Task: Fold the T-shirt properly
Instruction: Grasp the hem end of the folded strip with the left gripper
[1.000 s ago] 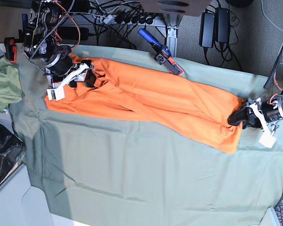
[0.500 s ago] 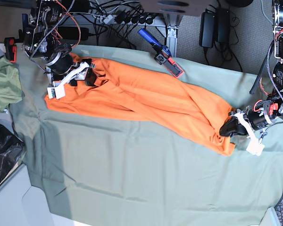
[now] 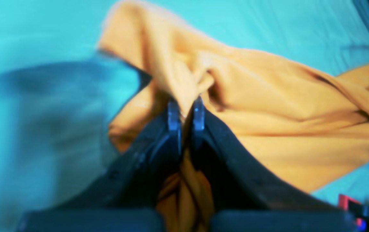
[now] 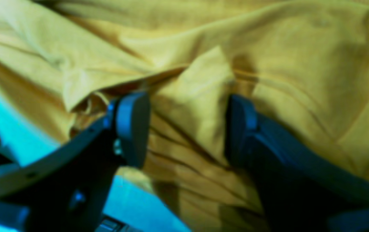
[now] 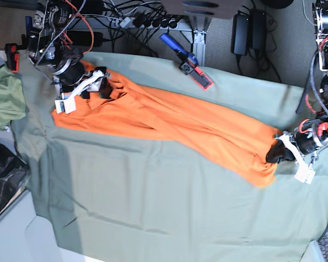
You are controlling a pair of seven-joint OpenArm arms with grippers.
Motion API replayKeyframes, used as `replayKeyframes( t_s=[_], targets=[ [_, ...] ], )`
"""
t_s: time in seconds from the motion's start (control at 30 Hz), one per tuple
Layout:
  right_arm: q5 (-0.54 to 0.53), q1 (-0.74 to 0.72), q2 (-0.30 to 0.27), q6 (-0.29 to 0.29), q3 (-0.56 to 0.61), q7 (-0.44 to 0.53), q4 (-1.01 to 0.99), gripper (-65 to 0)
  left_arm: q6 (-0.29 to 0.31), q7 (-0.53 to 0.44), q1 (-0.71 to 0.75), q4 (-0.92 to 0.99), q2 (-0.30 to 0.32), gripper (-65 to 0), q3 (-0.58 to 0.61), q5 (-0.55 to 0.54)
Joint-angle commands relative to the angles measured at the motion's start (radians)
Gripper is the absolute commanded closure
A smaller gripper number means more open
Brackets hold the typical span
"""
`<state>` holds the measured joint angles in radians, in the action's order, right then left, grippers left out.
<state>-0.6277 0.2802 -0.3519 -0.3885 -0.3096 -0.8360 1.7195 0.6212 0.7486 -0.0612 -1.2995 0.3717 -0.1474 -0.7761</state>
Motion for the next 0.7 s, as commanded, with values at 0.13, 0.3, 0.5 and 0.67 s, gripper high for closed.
replayKeyframes(
  t_s=[0.13,0.3,0.5,0.67],
  targets=[
    [-0.013,-0.008,-0.013,-0.090,-0.018,0.021,0.048,-36.7,0.045,-0.011,-0.016,-0.012,0.064,0.0,-0.035,-0.037],
    [-0.027,-0.008,-0.011,-0.090,-0.018,0.020,0.090,-36.7,0.050,-0.011,-0.016,-0.012,0.075,0.0,-0.035,-0.040],
    [-0.027,-0.008,-0.011,-0.090,-0.018,0.020,0.158,-36.7,0.049,-0.013,-0.016,-0.012,0.097,0.0,-0.037,-0.019],
    [-0.027,-0.005,-0.011,-0.090,-0.018,0.021,0.166,-36.7,0.049,-0.018,-0.017,-0.012,0.144,0.0,-0.058,-0.019]
  ],
)
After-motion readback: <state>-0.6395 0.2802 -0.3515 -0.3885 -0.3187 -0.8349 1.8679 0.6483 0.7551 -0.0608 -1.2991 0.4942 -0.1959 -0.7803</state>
